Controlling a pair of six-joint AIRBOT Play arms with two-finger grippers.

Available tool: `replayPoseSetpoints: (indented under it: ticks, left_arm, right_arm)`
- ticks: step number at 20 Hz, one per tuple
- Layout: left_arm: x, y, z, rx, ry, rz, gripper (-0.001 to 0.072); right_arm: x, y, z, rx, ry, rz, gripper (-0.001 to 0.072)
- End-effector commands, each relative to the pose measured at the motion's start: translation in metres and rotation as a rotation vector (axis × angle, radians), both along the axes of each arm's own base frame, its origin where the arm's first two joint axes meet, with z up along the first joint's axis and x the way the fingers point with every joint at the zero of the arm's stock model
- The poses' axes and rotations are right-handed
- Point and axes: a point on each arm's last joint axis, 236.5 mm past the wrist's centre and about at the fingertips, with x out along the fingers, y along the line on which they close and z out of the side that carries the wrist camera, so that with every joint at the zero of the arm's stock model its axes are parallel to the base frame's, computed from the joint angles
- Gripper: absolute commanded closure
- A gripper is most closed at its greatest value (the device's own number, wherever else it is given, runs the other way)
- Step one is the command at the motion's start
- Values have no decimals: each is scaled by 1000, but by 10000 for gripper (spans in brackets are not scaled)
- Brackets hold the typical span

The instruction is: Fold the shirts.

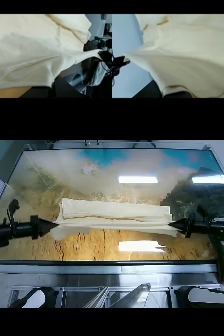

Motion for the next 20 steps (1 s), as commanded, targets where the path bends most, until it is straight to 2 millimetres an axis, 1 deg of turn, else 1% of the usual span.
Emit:
replayPoseSetpoints:
  ticks: [1, 2, 4, 6, 8, 10, 12, 14, 17, 20]
  left_arm:
    - [58, -13, 7, 9, -44, -85, 682]
    - [72, -18, -4, -3, -21, -115, 682]
    - [98, -26, -31, -28, 30, -167, 683]
    - [121, -30, -56, -49, 65, -209, 683]
    - [143, -29, -77, -58, 90, -210, 683]
    - [158, -25, -91, -64, 101, -206, 683]
    - [175, -21, -97, -61, 81, -211, 682]
    - [189, -17, -96, -54, 61, -206, 680]
    - [208, -13, -83, -38, 8, -211, 680]
    - [213, -13, -71, -37, -26, -247, 680]
  right_arm:
    - [51, -2, 5, -101, -146, -66, 698]
    - [64, 0, 4, -143, -180, -69, 698]
    - [85, 0, -8, -222, -200, -93, 698]
    - [99, -2, -24, -262, -187, -112, 698]
    - [103, -4, -40, -264, -159, -115, 698]
    - [101, -3, -57, -266, -144, -100, 698]
    - [100, -4, -70, -272, -137, -88, 698]
    - [100, -4, -78, -290, -143, -83, 697]
    - [101, -5, -78, -296, -151, -80, 697]
    - [100, -5, -78, -302, -159, -73, 697]
